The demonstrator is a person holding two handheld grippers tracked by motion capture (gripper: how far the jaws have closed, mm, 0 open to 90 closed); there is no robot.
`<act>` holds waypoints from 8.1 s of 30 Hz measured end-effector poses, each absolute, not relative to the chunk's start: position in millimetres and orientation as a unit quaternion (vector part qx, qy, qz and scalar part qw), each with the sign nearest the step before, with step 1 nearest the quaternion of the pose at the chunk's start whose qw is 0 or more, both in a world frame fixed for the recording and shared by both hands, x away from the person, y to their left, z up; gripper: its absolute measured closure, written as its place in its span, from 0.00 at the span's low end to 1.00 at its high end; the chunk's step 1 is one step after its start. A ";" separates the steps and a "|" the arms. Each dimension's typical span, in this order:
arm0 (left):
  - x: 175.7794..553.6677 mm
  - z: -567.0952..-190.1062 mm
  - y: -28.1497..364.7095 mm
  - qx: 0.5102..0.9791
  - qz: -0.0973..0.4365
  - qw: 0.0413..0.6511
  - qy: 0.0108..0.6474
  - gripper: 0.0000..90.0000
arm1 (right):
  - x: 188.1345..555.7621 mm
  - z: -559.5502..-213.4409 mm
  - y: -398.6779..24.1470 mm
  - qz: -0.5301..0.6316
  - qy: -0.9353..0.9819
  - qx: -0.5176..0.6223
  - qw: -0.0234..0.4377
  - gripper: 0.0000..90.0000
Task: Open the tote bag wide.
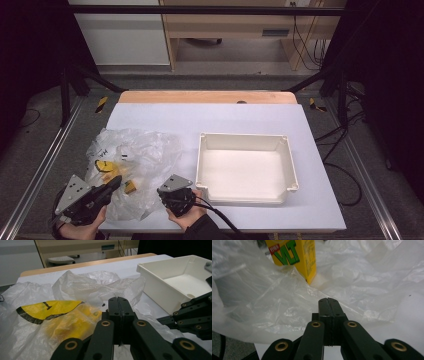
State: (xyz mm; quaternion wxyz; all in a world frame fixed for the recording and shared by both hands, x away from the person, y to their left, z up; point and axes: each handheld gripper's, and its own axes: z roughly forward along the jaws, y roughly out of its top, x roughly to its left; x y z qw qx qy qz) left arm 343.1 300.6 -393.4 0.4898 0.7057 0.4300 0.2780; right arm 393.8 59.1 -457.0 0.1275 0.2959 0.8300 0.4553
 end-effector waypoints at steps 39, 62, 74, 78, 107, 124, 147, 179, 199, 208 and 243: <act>335.3 -394.1 330.4 0.686 0.289 0.492 0.451 1.00 | 395.8 -489.6 72.4 0.418 0.846 0.312 0.114 1.00; 333.4 -405.7 360.6 0.667 0.317 0.466 0.488 1.00 | 395.9 -489.1 84.2 0.417 0.849 0.303 0.114 1.00; 341.8 -417.5 371.0 0.667 0.321 0.437 0.511 1.00 | 396.3 -489.1 85.6 0.417 0.849 0.305 0.111 1.00; 344.1 -420.6 372.8 0.671 0.318 0.426 0.517 1.00 | 396.8 -488.7 86.6 0.415 0.850 0.306 0.111 1.00; 359.5 -442.1 383.7 0.682 0.282 0.380 0.557 0.83 | 398.1 -489.3 86.7 0.418 0.846 0.312 0.109 1.00; 345.9 -380.3 382.1 0.614 0.345 0.484 0.519 0.52 | 398.3 -489.7 87.4 0.421 0.845 0.310 0.110 1.00; 386.0 -389.9 375.3 0.682 0.278 0.434 0.520 0.98 | 396.0 -456.4 76.9 0.488 0.813 0.296 0.114 0.99; 394.7 -455.9 388.7 0.714 0.264 0.329 0.559 0.99 | 379.9 -490.3 130.8 0.433 0.861 0.258 0.074 1.00; 399.9 -473.7 384.7 0.741 0.244 0.298 0.550 0.96 | 381.0 -491.4 125.8 0.435 0.855 0.270 0.082 1.00; 393.7 -464.2 392.2 0.705 0.262 0.338 0.566 0.71 | 381.0 -486.9 121.9 0.458 0.843 0.270 0.081 0.89; 370.3 -401.8 390.7 0.662 0.297 0.472 0.501 0.44 | 397.5 -435.8 82.6 0.528 0.792 0.271 0.143 0.43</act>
